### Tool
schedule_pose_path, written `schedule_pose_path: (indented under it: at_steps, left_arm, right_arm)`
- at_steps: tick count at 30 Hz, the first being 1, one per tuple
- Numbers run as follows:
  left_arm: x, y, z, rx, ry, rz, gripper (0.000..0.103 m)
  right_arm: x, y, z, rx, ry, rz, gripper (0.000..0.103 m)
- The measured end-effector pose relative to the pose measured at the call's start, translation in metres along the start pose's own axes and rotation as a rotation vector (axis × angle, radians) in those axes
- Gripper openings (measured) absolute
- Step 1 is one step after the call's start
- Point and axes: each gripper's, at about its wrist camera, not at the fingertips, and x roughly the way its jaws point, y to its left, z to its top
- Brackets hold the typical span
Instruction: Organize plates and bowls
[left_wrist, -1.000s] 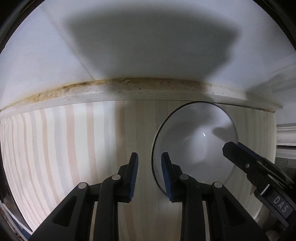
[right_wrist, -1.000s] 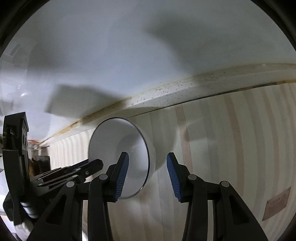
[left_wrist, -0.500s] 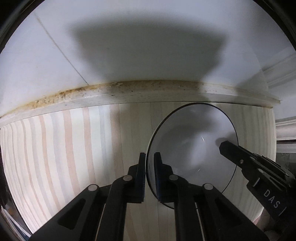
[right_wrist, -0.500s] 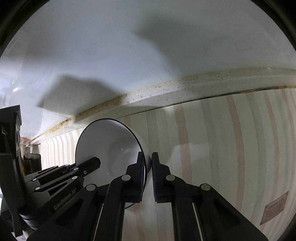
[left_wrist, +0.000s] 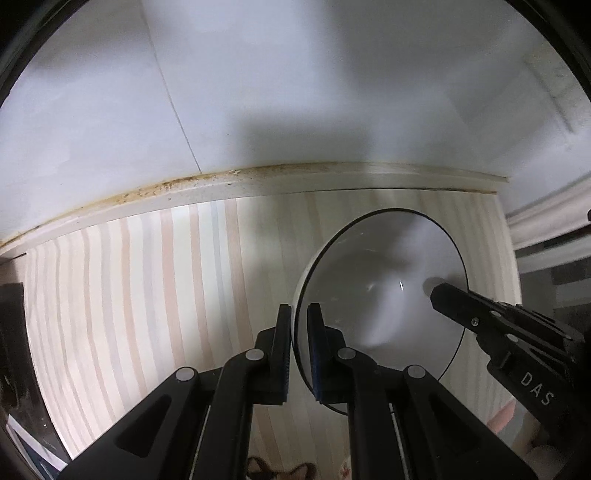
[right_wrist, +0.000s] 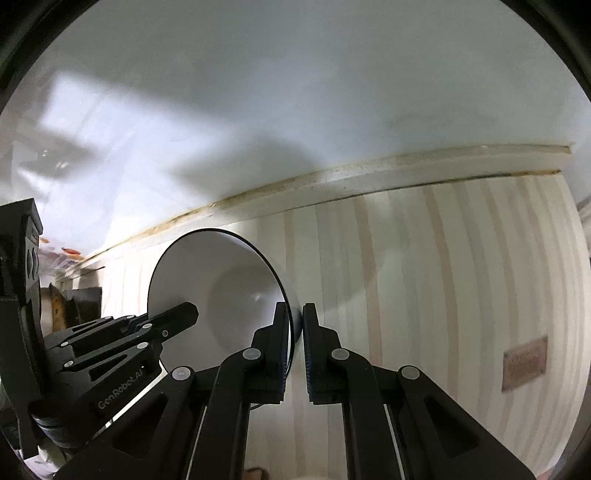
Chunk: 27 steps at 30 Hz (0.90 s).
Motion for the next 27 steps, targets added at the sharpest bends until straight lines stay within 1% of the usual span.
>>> schedule_pose_path:
  at_steps: [1,3,7,8,10,14,20,27]
  left_arm:
    - [-0.008,-0.002,-0.007,0.011,-0.005,-0.004,0.007]
    - [-0.019,-0.005,-0.010,0.019,-0.015,-0.012,0.007]
    - [-0.044,-0.010,-0.034,0.054,-0.037,-0.021,0.007]
    - [-0.045,-0.010,-0.032,0.059,-0.040,-0.023,0.007]
    - [-0.054,-0.017,-0.048,0.073,-0.045,-0.030,0.007]
    - [-0.064,-0.028,-0.069,0.101,-0.038,-0.043,0.007]
    - [-0.063,-0.036,-0.101,0.138,-0.006,-0.049,0.007]
    - [-0.045,-0.048,-0.135,0.165,0.058,-0.059,0.007]
  right_arm:
    - [-0.006,-0.001,-0.003,0.000,-0.004,0.001,0.009]
    - [-0.023,0.002,-0.018,0.003,-0.019,0.004,0.009]
    - [-0.057,-0.004,-0.044,0.015,-0.047,0.013,0.009]
    - [-0.066,-0.004,-0.051,0.017,-0.054,0.014,0.009]
    - [-0.078,-0.003,-0.065,0.024,-0.068,0.018,0.009]
    - [-0.101,-0.002,-0.095,0.032,-0.080,0.015,0.009]
    - [-0.117,-0.012,-0.145,0.053,-0.072,0.008,0.009]
    - [-0.110,-0.030,-0.194,0.087,-0.023,-0.005,0.009]
